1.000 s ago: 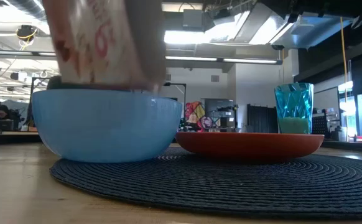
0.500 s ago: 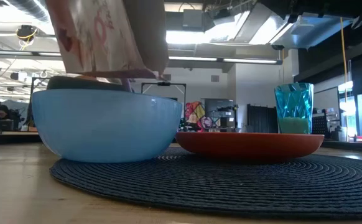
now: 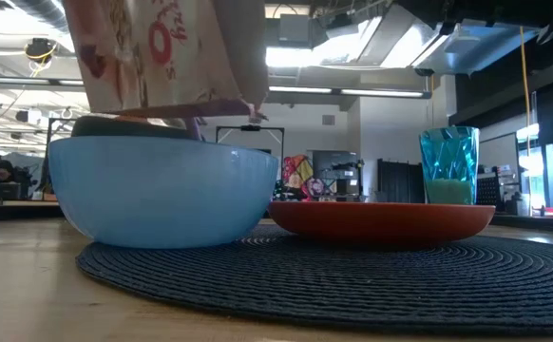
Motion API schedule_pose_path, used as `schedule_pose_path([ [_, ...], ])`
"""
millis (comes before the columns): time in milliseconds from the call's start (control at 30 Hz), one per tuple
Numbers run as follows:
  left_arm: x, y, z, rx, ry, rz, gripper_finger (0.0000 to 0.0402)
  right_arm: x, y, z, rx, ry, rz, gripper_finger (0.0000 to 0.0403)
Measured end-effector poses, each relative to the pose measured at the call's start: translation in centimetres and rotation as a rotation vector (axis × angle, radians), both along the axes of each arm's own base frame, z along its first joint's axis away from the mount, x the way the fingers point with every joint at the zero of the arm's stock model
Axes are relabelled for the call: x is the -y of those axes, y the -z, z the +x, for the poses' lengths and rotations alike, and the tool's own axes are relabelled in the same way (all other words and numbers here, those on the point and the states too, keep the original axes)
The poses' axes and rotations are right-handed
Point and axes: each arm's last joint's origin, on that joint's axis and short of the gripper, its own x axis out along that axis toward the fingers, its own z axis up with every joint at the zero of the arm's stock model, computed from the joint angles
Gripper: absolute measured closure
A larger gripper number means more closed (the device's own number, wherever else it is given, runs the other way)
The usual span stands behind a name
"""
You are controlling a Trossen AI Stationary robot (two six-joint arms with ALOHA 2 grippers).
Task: Arrange a breakfast setting
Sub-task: Pour the cereal from the cereal box into a blue bowl
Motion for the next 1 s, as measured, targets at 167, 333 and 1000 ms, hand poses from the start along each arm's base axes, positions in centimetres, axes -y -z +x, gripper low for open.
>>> schedule_pose_path([
  [167, -0.7, 0.3, -1.2, 0.015, -0.030, 0.029, 0.0264, 0.0, 0.0, 0.0, -0.002, 0.000, 0.001, 0.0068],
  [333, -1.0, 0.7, -1.9, -0.003, 0.025, 0.061, 0.0264, 0.0, 0.0, 0.0, 0.000, -0.001, 0.001, 0.0068],
  [1000, -1.0, 3.6, -3.5, -0.087, 0.109, 0.128, 0.0264, 0.0, 0.0, 0.0, -0.003, 0.001, -0.001, 0.0068],
])
